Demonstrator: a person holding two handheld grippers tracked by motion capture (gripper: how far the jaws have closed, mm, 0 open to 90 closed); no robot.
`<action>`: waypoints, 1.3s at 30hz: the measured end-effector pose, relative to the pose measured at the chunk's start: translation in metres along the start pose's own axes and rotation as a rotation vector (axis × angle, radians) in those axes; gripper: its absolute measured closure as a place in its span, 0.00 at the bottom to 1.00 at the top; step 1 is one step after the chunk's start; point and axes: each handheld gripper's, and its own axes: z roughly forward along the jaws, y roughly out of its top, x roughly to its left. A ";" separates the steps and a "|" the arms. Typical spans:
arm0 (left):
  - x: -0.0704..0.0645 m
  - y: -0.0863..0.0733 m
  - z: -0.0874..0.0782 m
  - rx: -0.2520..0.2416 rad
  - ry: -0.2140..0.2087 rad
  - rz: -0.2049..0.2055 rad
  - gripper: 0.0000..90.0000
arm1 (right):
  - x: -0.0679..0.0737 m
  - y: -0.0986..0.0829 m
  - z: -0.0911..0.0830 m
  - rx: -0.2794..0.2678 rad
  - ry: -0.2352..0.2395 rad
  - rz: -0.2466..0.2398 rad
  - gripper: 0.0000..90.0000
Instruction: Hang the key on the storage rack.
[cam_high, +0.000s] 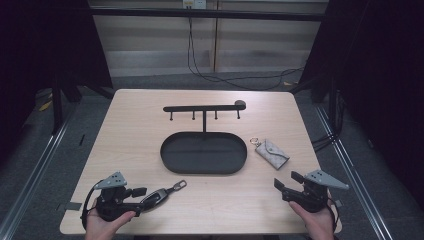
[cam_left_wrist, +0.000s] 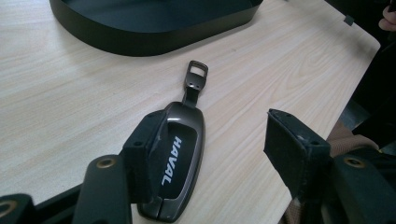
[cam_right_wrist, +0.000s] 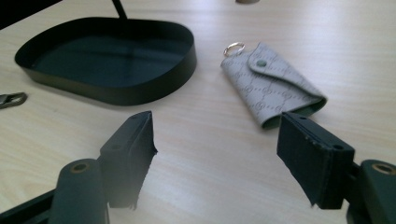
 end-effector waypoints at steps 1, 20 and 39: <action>0.000 0.000 0.000 0.000 0.000 0.000 0.45 | 0.000 0.000 0.000 0.000 0.000 0.000 0.31; -0.012 0.009 0.002 0.019 0.004 0.024 0.47 | -0.002 0.003 -0.001 0.113 0.062 0.061 0.27; -0.023 0.043 0.018 0.198 -0.011 0.138 0.45 | -0.002 0.002 0.000 0.121 0.079 0.060 0.24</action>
